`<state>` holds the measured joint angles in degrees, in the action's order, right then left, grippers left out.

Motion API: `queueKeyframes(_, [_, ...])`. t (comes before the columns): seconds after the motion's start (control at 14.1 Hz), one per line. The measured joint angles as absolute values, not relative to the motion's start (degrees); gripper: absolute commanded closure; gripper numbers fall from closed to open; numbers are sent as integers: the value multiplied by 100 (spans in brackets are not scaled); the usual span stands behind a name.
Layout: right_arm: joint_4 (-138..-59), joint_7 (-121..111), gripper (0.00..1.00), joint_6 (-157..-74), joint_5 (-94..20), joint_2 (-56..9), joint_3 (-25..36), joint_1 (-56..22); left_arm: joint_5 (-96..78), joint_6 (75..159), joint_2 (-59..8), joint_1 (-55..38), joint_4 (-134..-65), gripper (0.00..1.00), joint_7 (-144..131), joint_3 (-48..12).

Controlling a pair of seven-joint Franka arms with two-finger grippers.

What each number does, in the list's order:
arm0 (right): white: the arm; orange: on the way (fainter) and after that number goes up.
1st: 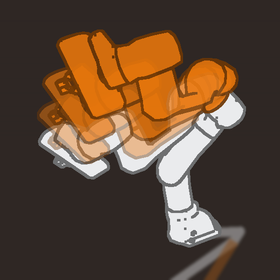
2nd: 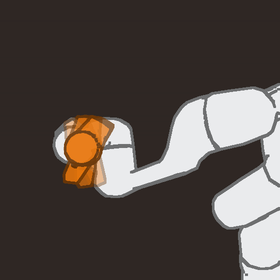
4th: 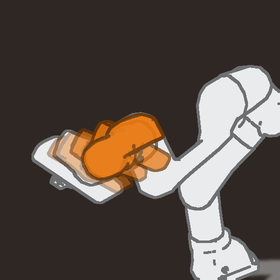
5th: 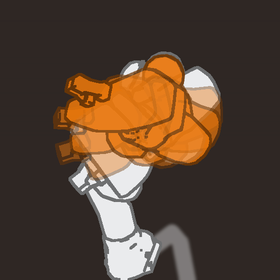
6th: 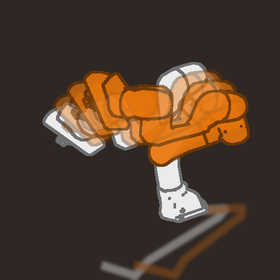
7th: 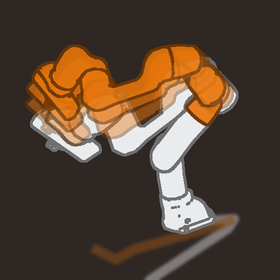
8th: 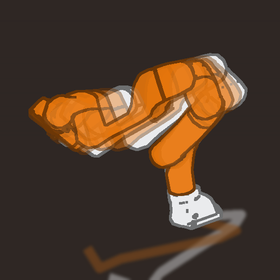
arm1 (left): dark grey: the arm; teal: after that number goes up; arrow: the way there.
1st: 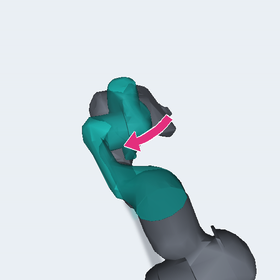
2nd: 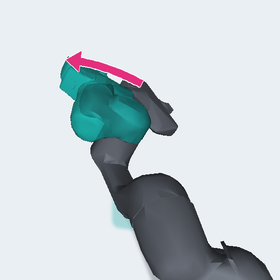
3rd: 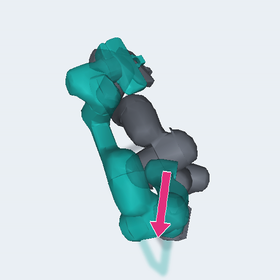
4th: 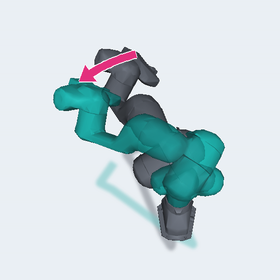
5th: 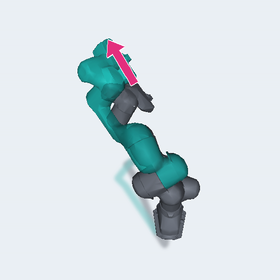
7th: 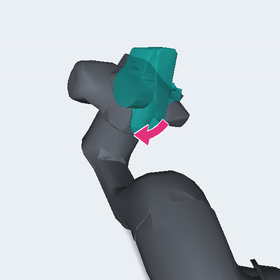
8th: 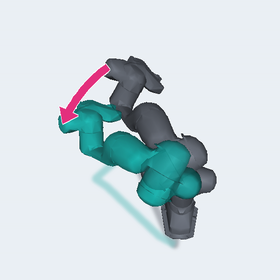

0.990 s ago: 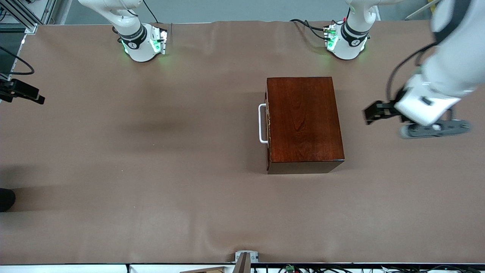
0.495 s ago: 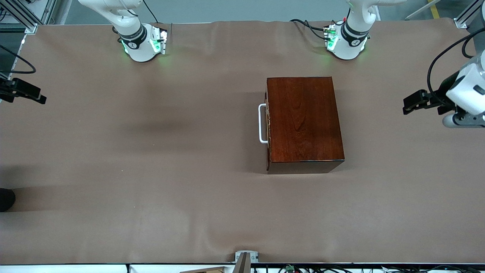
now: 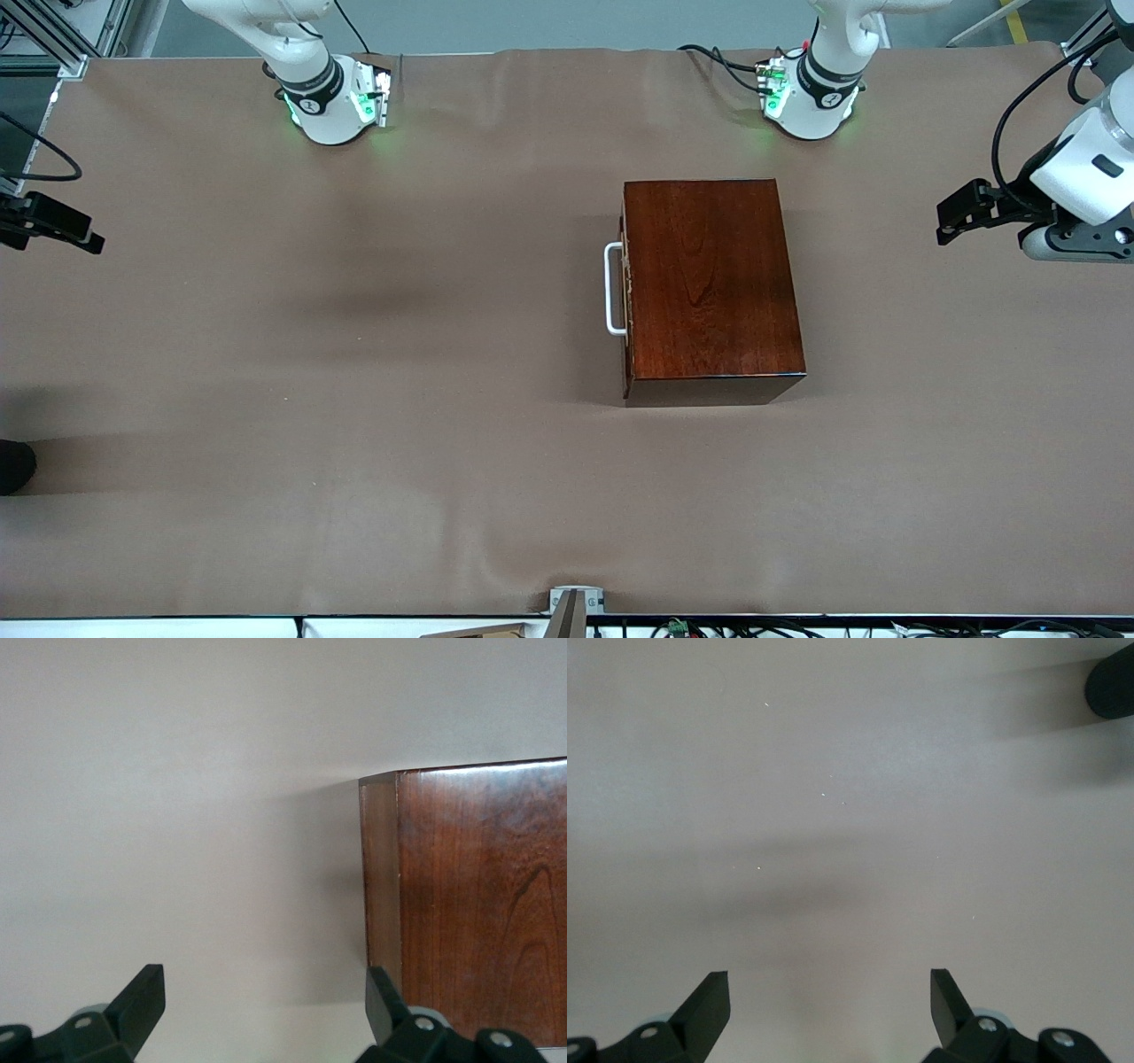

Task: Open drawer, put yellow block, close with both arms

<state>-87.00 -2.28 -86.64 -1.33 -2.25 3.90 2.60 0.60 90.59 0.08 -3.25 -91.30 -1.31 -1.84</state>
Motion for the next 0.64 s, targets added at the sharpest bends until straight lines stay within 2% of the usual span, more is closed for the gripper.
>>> queueKeyframes(0.64, [-8766,-226,0,-8724,-95,-231,364,203,60,9088,8,-320,-9156,0,-131,-174])
